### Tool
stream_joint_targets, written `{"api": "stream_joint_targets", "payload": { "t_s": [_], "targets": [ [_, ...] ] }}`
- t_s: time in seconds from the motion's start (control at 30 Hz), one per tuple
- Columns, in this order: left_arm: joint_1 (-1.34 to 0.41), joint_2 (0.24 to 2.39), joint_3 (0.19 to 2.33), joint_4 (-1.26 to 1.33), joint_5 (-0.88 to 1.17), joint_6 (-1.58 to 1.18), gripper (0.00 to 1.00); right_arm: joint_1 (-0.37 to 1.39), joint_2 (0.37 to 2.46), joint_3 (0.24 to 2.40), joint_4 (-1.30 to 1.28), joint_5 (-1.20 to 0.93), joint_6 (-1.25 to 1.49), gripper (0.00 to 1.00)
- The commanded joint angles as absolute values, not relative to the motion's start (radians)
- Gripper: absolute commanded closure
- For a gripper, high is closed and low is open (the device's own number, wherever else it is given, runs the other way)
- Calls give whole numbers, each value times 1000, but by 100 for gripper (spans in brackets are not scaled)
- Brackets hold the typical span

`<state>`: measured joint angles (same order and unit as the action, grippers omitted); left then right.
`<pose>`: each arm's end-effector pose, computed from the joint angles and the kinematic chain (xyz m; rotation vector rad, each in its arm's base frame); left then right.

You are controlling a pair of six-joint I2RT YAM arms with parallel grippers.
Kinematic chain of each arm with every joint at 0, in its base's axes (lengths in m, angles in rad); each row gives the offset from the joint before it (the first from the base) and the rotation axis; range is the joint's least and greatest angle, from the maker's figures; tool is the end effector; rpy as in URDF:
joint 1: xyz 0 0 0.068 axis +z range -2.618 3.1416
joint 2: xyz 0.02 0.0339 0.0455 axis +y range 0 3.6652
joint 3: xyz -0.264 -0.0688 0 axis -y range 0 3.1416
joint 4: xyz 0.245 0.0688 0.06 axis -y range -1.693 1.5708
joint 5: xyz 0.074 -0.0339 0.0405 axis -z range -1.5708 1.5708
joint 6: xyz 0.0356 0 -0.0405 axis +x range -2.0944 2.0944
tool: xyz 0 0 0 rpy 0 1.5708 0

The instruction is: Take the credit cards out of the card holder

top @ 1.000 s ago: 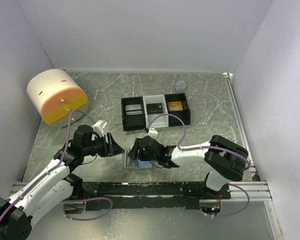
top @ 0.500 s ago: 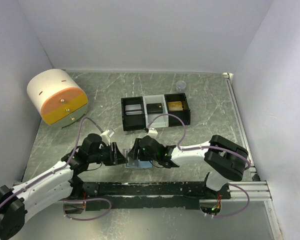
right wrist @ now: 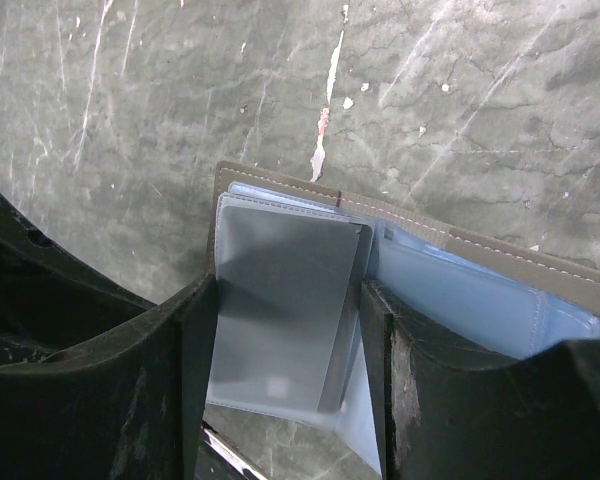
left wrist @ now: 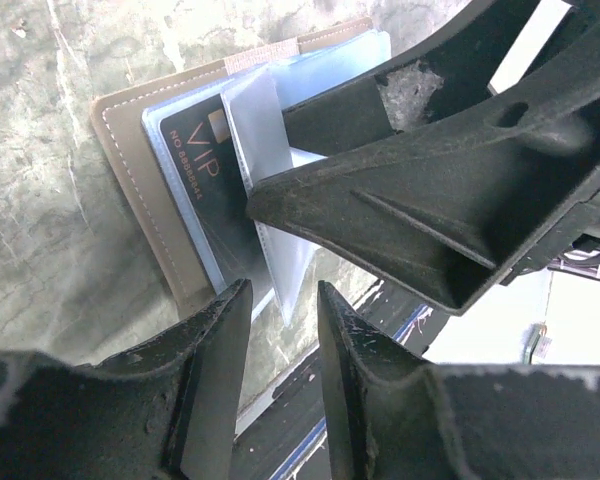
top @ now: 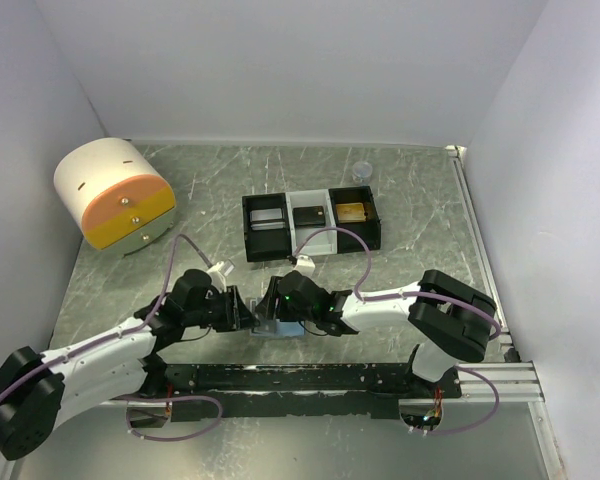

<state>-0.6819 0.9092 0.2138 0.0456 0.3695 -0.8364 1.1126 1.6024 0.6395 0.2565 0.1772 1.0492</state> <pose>0.1237 -0.1169 0.1460 0.0375 2.4670 -1.1719 0.1385 0.2667 0.1397 0.0226 2.4429 0.8915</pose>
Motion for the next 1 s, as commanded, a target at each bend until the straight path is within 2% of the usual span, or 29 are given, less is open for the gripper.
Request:
{"api": "stream_joint_targets", "payload": {
  "t_s": [0.0, 0.47, 0.73, 0.97],
  "targets": [
    [-693, 939, 209, 131, 341, -841, 56, 1116, 1663, 621, 139, 145, 1045, 52],
    [-730, 1044, 259, 223, 375, -840, 66, 1111, 1621, 646, 142, 120, 1021, 49],
    [-750, 1079, 295, 242, 377, -837, 61, 1095, 1525, 702, 53, 165, 988, 28],
    [-784, 1148, 307, 318, 396, -856, 58, 1080, 1432, 715, -47, 242, 978, 22]
  ]
}}
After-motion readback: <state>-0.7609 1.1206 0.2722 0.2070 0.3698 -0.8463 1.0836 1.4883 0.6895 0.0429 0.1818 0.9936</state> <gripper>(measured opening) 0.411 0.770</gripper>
